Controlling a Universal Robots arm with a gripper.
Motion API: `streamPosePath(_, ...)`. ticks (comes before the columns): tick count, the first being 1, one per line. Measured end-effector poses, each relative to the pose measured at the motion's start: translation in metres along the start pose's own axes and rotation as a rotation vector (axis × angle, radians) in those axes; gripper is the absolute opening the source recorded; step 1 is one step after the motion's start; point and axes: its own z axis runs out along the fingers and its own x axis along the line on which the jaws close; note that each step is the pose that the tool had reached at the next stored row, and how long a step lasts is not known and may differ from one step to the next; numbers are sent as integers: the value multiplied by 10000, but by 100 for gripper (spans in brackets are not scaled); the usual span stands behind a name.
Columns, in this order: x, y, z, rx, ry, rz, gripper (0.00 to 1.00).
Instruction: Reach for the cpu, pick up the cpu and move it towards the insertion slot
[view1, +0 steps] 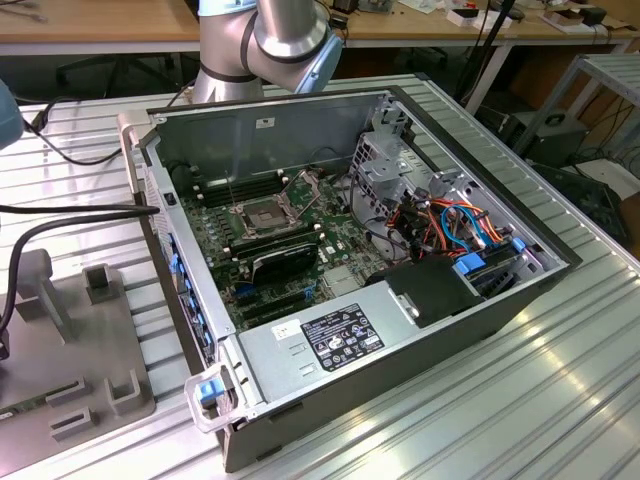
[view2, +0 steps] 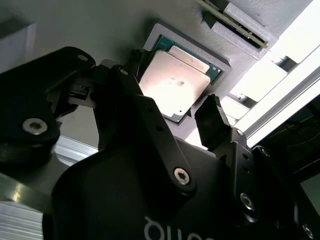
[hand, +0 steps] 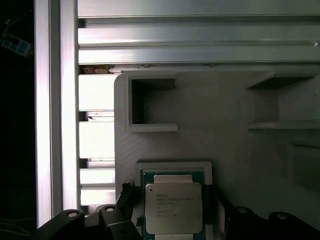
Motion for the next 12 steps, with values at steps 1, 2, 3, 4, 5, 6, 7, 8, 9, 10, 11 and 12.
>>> streamPosePath(1,-4,1,1,4,-2,1,71)
streamPosePath(2,-7,1,2,7,-3,1,71)
streamPosePath(3,-10,0,1,11,-1,0,71)
streamPosePath(4,-11,0,1,12,0,0,71)
streamPosePath(5,-12,0,1,12,0,0,71)
streamPosePath(6,-12,0,1,12,-1,0,71)
streamPosePath(7,-13,0,1,12,-1,0,71)
streamPosePath(8,-13,0,1,12,0,1,69)
streamPosePath(9,-13,0,0,12,0,0,69)
streamPosePath(10,-13,1,-1,12,0,0,62)
streamPosePath(11,-14,1,-6,12,0,0,62)
streamPosePath(12,-14,1,-15,13,1,0,62)
